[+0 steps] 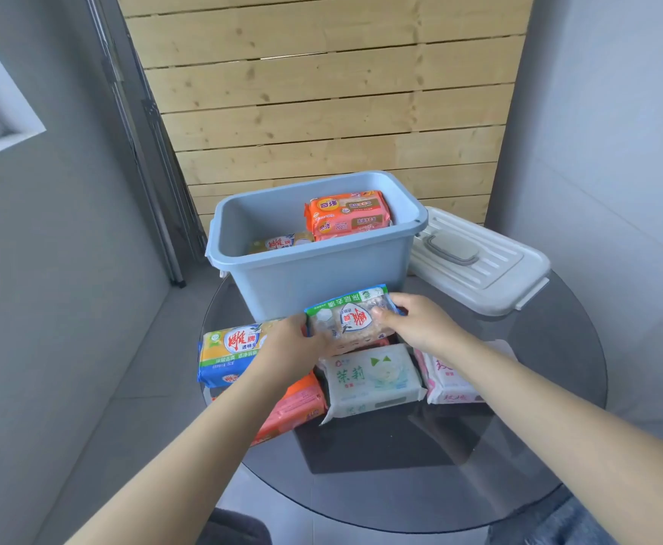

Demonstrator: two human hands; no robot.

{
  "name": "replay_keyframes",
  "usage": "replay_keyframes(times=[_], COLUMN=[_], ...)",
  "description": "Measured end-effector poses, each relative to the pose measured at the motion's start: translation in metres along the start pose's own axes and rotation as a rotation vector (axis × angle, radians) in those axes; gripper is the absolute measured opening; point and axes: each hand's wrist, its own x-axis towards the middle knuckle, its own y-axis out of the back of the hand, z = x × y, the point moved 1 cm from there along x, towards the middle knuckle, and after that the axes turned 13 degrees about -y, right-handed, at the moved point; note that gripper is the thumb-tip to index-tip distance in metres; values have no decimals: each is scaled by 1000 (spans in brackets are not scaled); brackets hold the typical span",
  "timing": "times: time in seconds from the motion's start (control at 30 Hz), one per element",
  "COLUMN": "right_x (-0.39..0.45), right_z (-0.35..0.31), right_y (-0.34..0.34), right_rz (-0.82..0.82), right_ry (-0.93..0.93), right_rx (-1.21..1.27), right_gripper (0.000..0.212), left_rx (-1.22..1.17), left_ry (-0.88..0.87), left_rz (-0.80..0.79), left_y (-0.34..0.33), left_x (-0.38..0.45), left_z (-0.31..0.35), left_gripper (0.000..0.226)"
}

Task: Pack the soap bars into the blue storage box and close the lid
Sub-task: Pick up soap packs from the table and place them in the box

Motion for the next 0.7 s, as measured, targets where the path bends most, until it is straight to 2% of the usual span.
replay_keyframes(times=[0.1, 0.3, 0.4, 0.5, 0.63, 0.7], right_x=[4, 3, 0, -2, -5, -9], right_z=[1, 3, 1, -1, -2, -7], right_y=[-2, -4, -6, -10, -10, -6], right_rz=[-28, -29, -62, -51, -1, 39], right_ry=[-50, -69, -60, -40, -37, -20], right_rx=[-54, -43, -47, -65, -10, 36], right_gripper=[28, 36, 36, 36, 35, 32], left_rx=[27, 35, -58, -198, -359, -417], left_ry=[-34, -41, 48, 131, 141, 111], left_rz=[-48, -151, -122, -86, -41, -1], left_y=[3, 8, 9, 6, 2, 10], left_x=[0, 1, 3, 4, 7, -1], left_z=[0, 6, 3, -2, -10, 2], left_gripper=[14, 37, 34, 41, 60, 53])
